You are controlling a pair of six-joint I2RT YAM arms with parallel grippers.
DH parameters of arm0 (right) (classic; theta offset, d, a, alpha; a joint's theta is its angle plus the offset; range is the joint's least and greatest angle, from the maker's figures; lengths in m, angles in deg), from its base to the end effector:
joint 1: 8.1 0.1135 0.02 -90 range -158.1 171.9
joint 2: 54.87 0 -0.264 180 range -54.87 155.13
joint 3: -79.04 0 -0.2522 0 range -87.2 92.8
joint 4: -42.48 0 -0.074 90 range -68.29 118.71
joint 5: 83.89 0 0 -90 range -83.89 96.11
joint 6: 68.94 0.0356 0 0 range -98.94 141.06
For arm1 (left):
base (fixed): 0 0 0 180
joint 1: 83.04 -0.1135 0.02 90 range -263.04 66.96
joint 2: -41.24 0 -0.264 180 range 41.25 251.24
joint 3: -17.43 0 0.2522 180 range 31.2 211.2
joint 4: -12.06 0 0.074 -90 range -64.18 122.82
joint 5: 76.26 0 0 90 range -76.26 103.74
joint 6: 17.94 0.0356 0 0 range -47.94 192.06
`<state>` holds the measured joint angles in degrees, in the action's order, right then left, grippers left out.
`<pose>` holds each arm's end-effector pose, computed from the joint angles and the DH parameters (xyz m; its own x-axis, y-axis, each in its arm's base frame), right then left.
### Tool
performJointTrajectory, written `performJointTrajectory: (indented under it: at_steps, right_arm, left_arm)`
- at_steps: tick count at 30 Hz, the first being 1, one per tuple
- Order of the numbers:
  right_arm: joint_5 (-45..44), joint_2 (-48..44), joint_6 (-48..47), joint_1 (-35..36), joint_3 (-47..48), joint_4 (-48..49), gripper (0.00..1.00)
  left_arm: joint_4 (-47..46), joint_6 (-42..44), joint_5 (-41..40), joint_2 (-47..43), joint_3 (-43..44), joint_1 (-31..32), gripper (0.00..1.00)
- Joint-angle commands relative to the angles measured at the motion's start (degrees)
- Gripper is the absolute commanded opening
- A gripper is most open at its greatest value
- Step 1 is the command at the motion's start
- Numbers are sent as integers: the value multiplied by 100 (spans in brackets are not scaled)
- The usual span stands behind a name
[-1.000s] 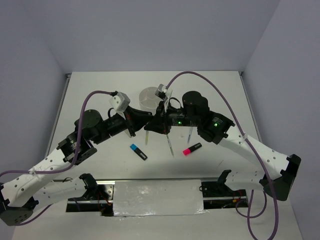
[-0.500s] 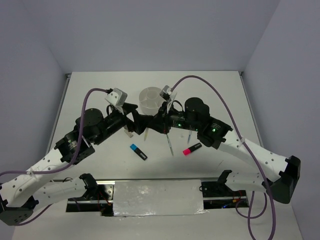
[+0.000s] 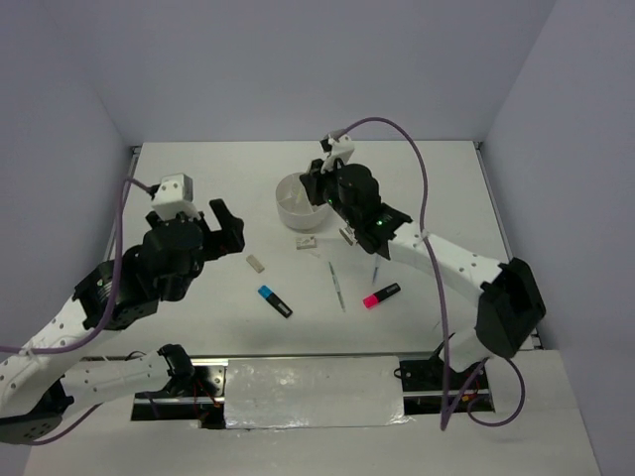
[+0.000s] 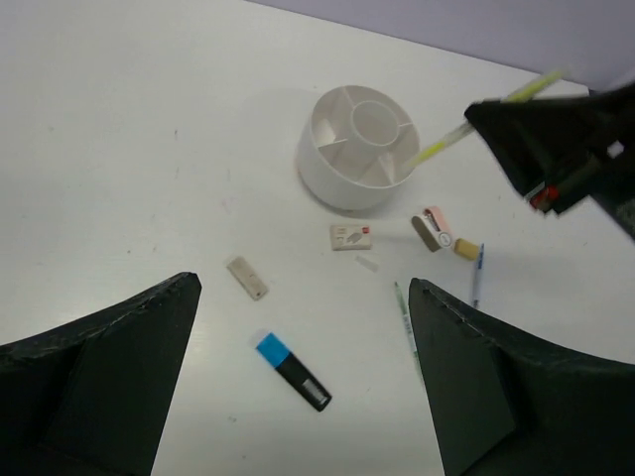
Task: Sort the stationery into containers
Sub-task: Place the pen in the storage box.
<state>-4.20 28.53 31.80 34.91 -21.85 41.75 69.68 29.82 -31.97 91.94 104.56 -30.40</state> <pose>0.2601 0.2339 0.3473 -0.1636 0.0981 -0.9816 -0.5193 0.8374 0.1703 0.1100 -0.1021 0.4318 -0.2632 -0.4288 -0.8642 -0.0364 0.8996 -0.4352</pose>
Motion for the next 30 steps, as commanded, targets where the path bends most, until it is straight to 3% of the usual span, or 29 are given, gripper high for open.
performJointTrajectory:
  at_steps: [1, 6, 14, 21, 24, 26, 28, 30]
  right_arm:
    - [-376, 527, -345, -274, 811, 376, 0]
    - [-165, 1326, -354, -599, 1375, 330, 0]
    - [-16, 2250, -371, -732, 1982, 199, 0]
    - [64, 2471, -257, -723, 2053, 102, 4]
    - [143, 2445, -178, -723, 1860, 217, 24]
    - [186, 2436, -108, -723, 1833, 173, 48]
    - [196, 2445, -107, -723, 1903, 59, 60]
    - [240, 2427, -134, -723, 2061, -160, 62]
  left_arm:
    - [203, 21, -99, -620, -374, 0, 99]
    - [-114, 804, 809, -1262, -981, 0, 99]
    - [-474, 1042, 801, -1791, -1938, 0, 99]
    - [-360, 1016, 818, -1633, -2019, -8, 99]
    - [-369, 1025, 862, -1581, -2028, -17, 99]
    - [-369, 1025, 880, -1563, -2028, -17, 99]
    - [-387, 1033, 924, -1554, -2045, -17, 99]
    - [-378, 1025, 924, -1554, -2045, -17, 99]
